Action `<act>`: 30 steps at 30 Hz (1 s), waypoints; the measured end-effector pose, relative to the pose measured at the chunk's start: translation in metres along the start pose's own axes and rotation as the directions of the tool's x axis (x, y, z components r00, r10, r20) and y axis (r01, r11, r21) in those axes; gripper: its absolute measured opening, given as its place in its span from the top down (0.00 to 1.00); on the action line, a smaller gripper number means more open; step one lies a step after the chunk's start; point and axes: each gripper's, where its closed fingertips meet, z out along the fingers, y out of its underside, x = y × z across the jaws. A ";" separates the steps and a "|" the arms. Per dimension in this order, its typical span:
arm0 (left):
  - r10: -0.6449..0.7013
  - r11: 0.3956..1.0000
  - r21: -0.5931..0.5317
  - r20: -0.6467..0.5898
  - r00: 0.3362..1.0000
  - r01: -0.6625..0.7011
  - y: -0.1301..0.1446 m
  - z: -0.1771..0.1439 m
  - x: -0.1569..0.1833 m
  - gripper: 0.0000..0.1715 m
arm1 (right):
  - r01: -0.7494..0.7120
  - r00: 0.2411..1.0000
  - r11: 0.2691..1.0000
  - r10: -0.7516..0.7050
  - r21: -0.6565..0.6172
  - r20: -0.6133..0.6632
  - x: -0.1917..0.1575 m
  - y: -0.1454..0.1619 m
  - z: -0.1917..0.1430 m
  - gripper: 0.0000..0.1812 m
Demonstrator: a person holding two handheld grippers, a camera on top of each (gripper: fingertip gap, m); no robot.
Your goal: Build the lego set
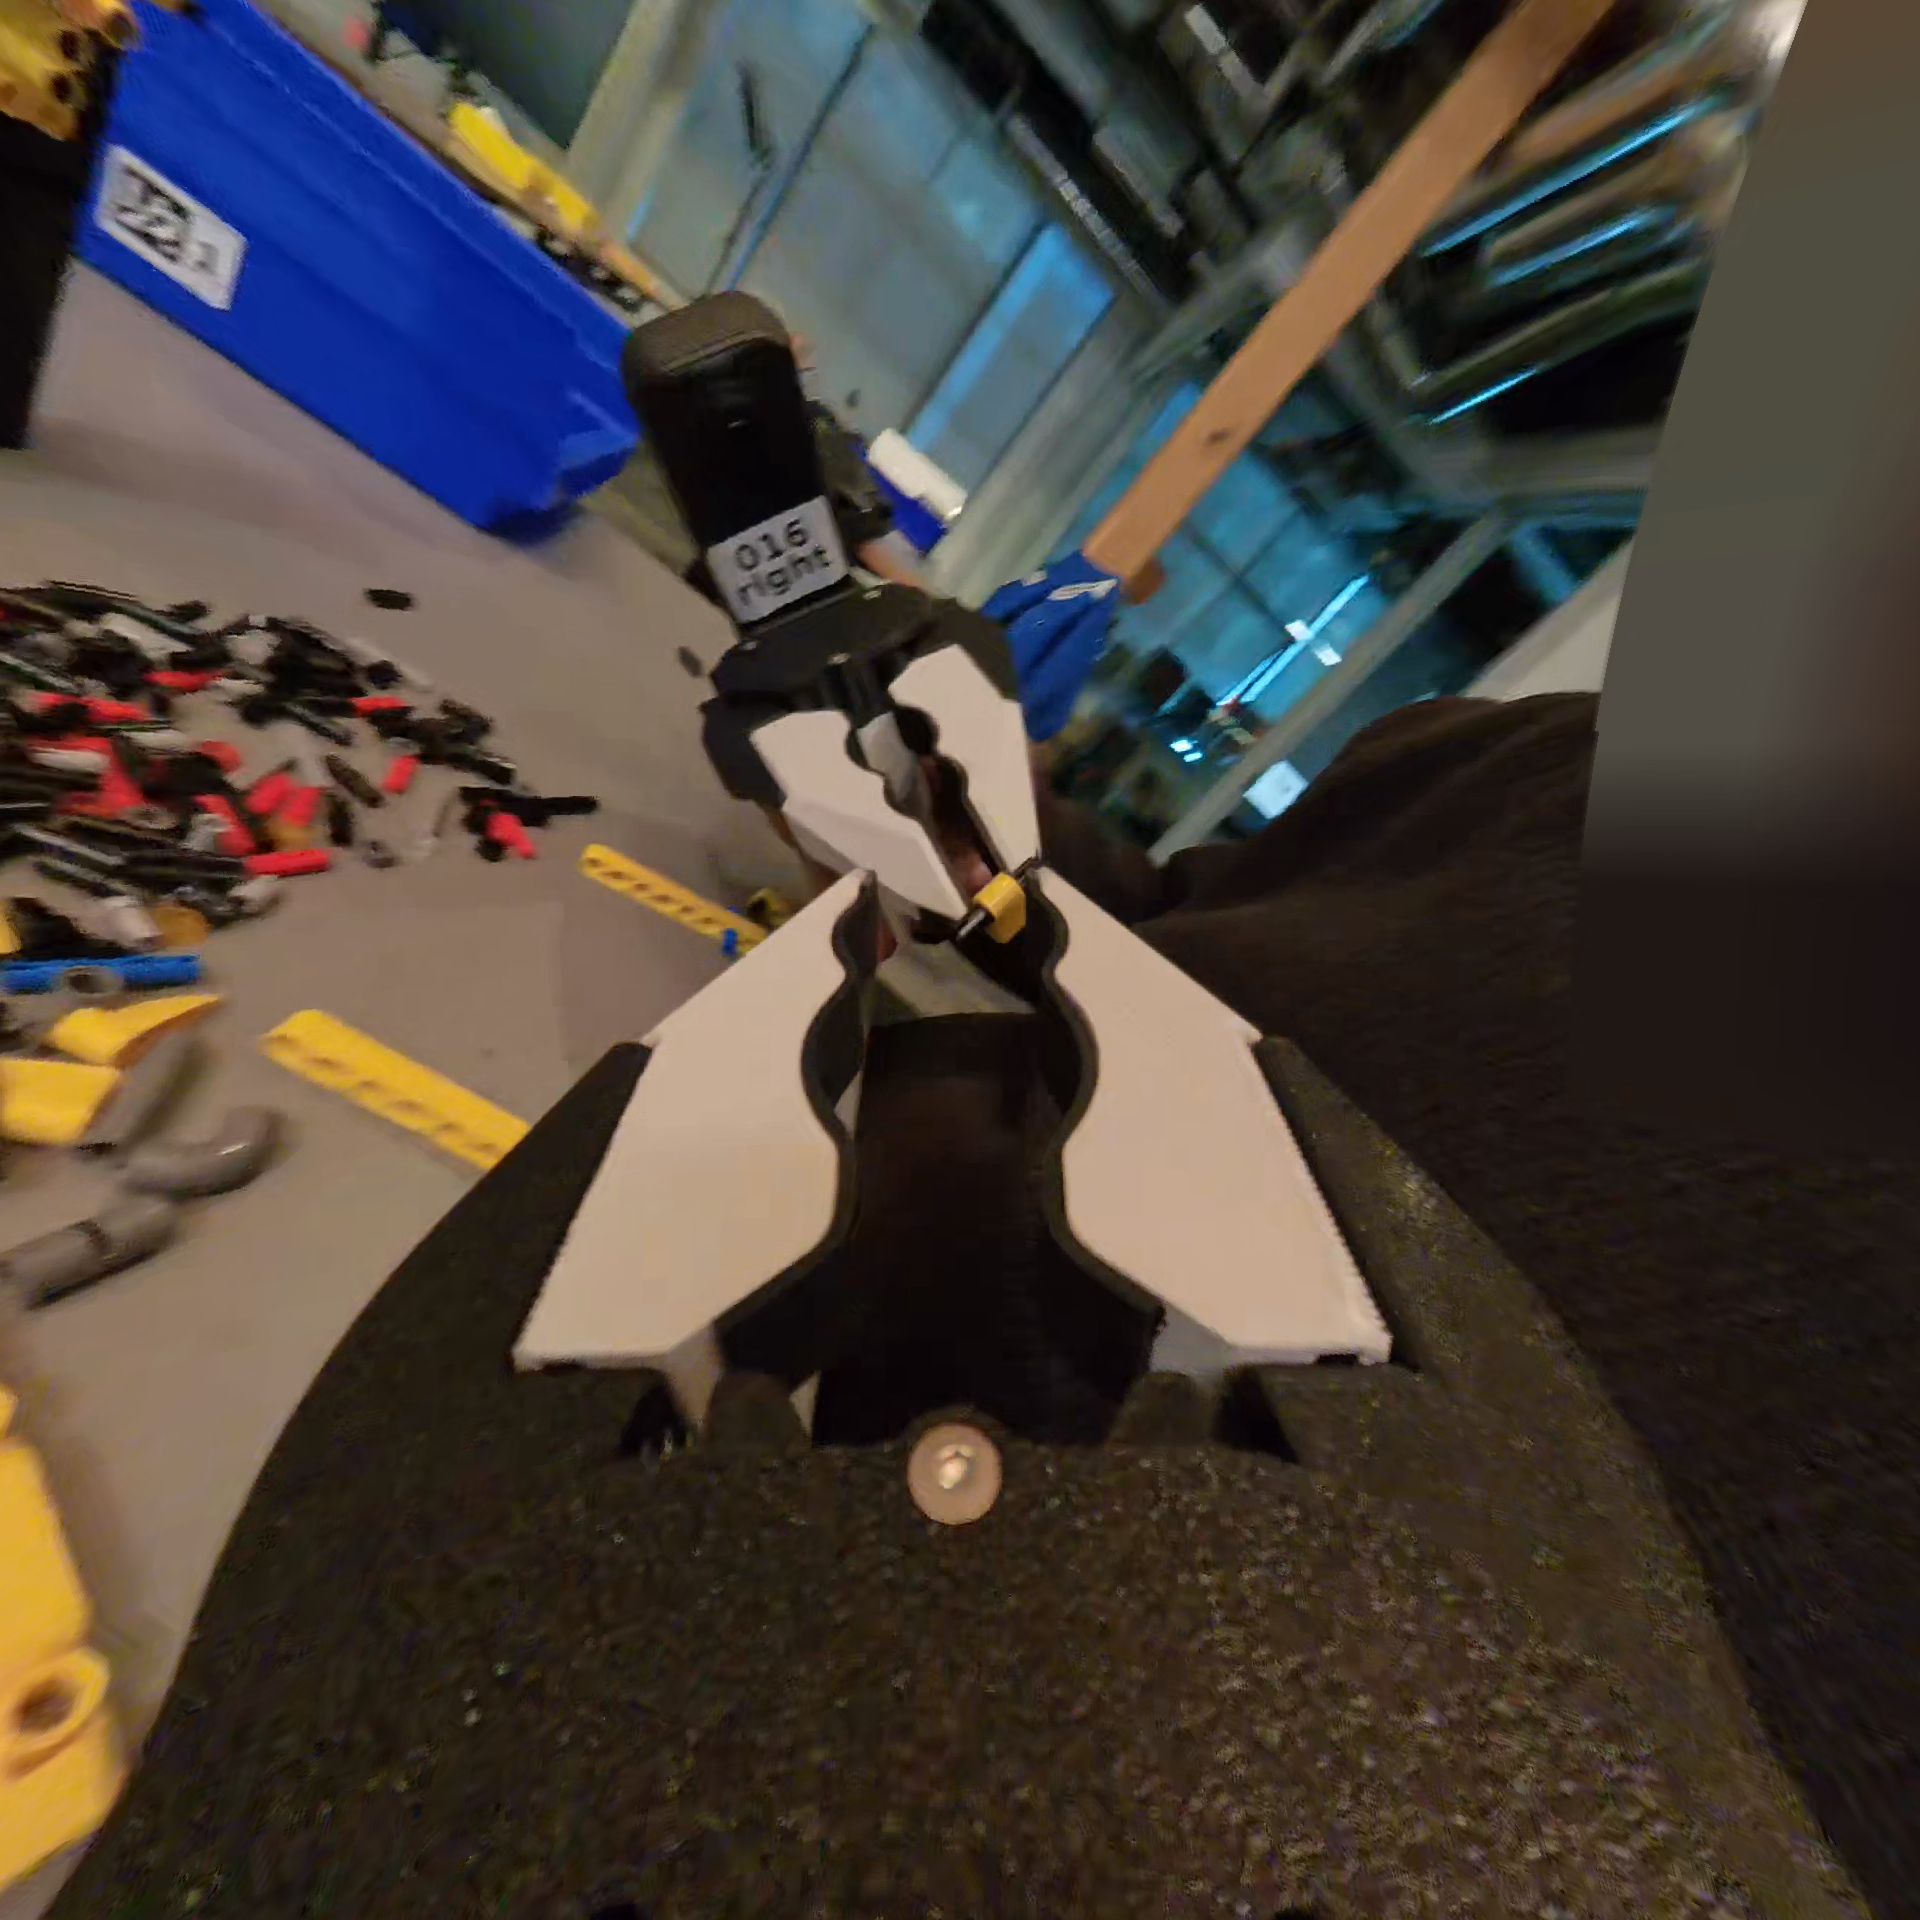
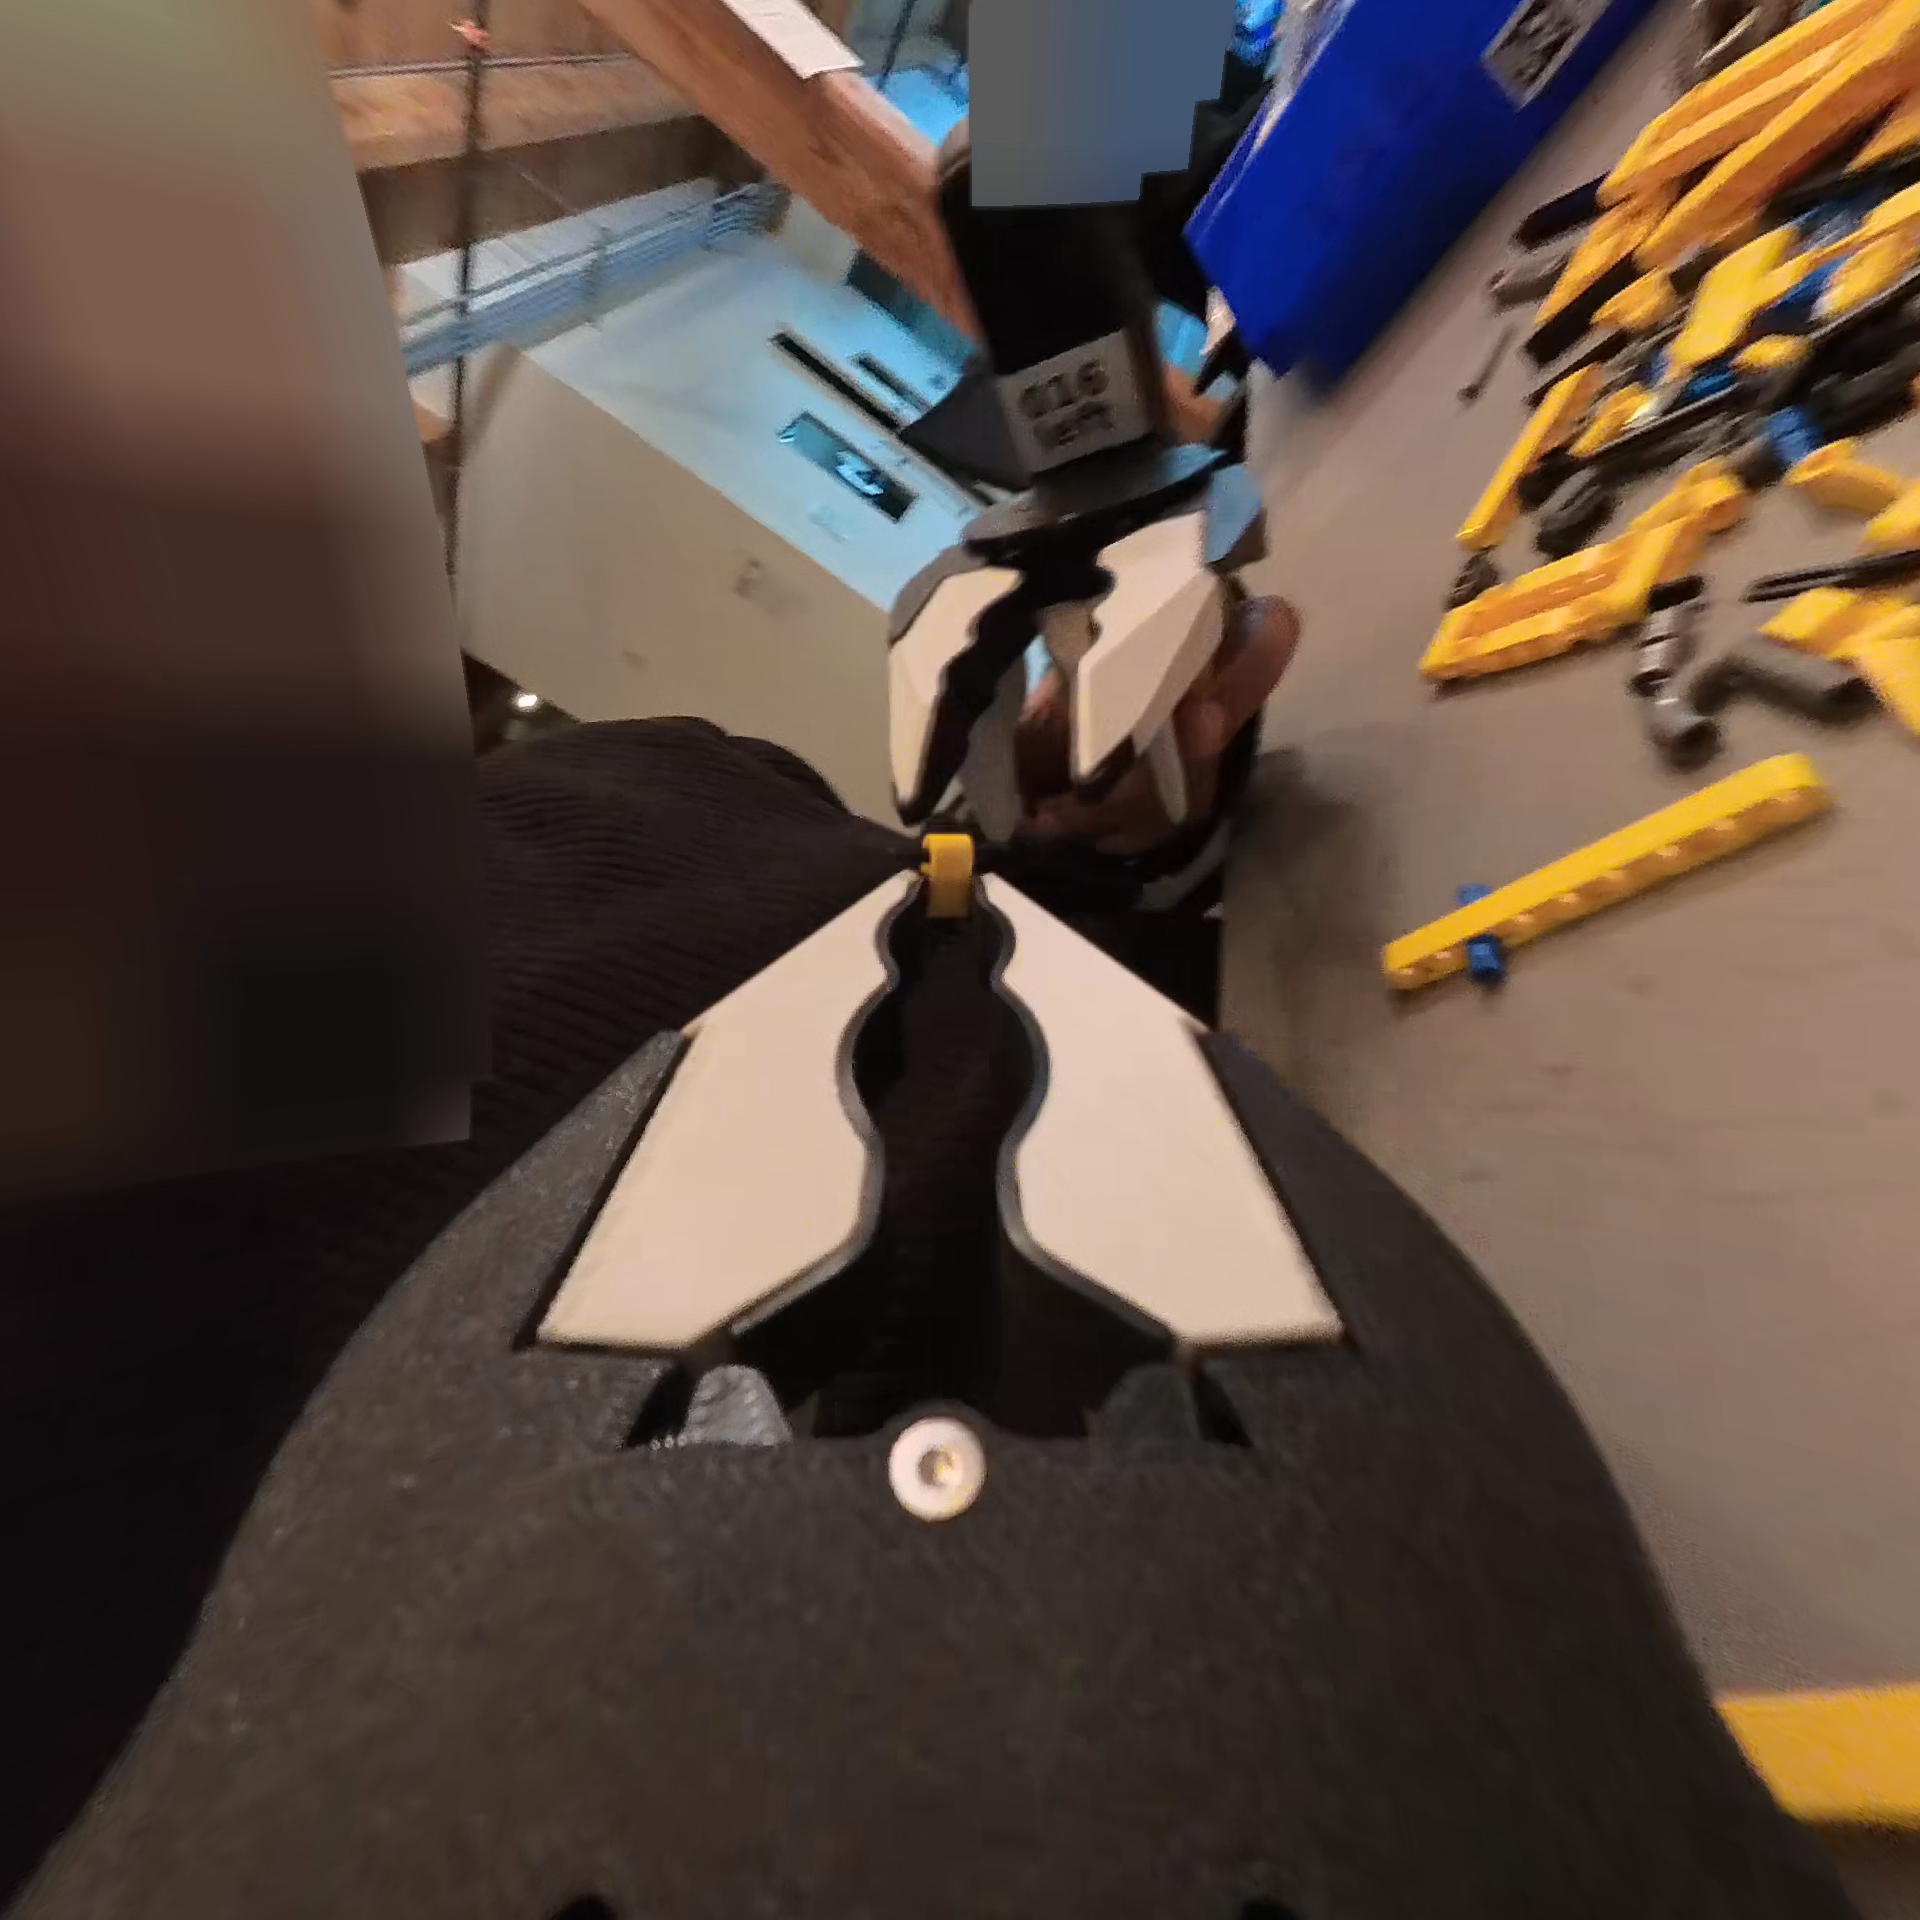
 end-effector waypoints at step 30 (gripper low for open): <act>0.165 0.985 -0.087 0.186 0.969 -0.151 0.010 0.007 -0.016 0.98 | 0.256 0.920 0.967 -0.248 -0.015 -0.303 0.018 -0.014 -0.010 0.96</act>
